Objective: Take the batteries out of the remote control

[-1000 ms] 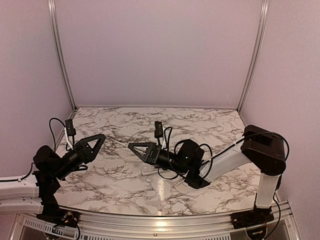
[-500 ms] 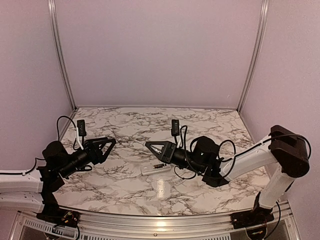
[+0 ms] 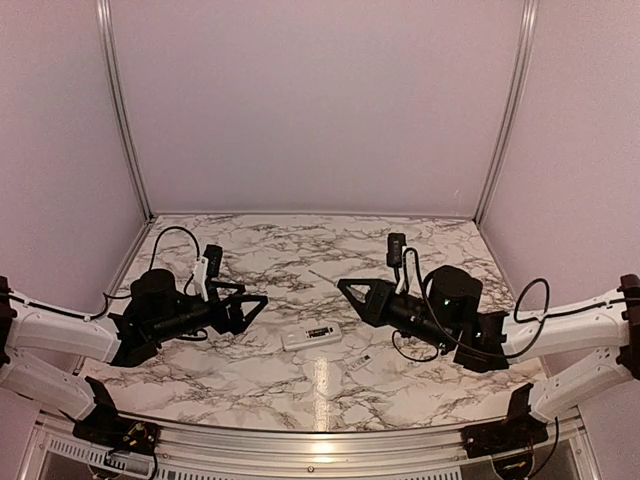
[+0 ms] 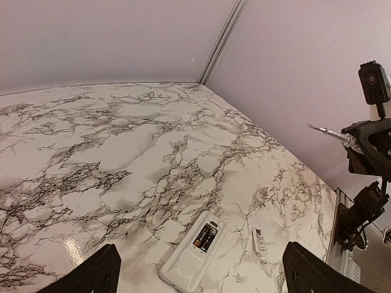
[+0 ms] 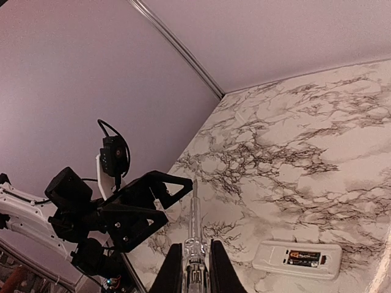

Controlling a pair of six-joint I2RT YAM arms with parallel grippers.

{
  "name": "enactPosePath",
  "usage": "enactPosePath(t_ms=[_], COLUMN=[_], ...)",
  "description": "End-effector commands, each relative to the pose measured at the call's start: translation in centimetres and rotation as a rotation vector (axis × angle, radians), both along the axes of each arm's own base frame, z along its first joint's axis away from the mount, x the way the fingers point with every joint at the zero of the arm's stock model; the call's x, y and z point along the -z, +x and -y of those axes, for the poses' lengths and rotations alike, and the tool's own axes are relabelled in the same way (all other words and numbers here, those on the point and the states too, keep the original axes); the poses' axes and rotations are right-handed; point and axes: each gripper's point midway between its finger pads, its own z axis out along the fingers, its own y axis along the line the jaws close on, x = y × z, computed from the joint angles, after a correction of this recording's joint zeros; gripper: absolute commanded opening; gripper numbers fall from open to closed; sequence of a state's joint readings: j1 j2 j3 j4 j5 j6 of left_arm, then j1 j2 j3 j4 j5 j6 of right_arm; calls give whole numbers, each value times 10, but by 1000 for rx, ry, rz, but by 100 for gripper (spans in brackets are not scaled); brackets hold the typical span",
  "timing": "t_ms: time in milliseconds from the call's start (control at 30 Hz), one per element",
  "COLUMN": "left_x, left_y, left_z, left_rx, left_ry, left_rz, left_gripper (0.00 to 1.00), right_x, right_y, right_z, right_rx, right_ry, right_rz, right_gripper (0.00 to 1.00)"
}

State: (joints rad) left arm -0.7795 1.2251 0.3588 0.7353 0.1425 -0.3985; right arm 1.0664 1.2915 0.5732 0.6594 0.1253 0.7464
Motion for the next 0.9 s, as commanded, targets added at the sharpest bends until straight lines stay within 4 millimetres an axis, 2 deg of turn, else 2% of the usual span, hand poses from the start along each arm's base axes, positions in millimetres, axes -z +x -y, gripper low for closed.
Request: enactPosePath(t_ms=[0, 233, 400, 700, 867], left_x=[26, 59, 91, 142, 155], left_y=[7, 6, 8, 16, 12], left_z=[20, 41, 46, 55, 63], left_rx=[69, 148, 179, 212, 255], left_ry=[108, 229, 354, 512, 546], left_rz=[11, 27, 25, -37, -45], left_gripper=[96, 95, 95, 96, 94], right_x=[-1, -12, -14, -11, -7], right_y=[8, 4, 2, 2, 3], right_z=[42, 84, 100, 101, 99], right_rx=[145, 242, 278, 281, 278], right_ry=[-140, -202, -212, -241, -248], right_rz=[40, 64, 80, 90, 88], right_gripper=[0, 0, 0, 0, 0])
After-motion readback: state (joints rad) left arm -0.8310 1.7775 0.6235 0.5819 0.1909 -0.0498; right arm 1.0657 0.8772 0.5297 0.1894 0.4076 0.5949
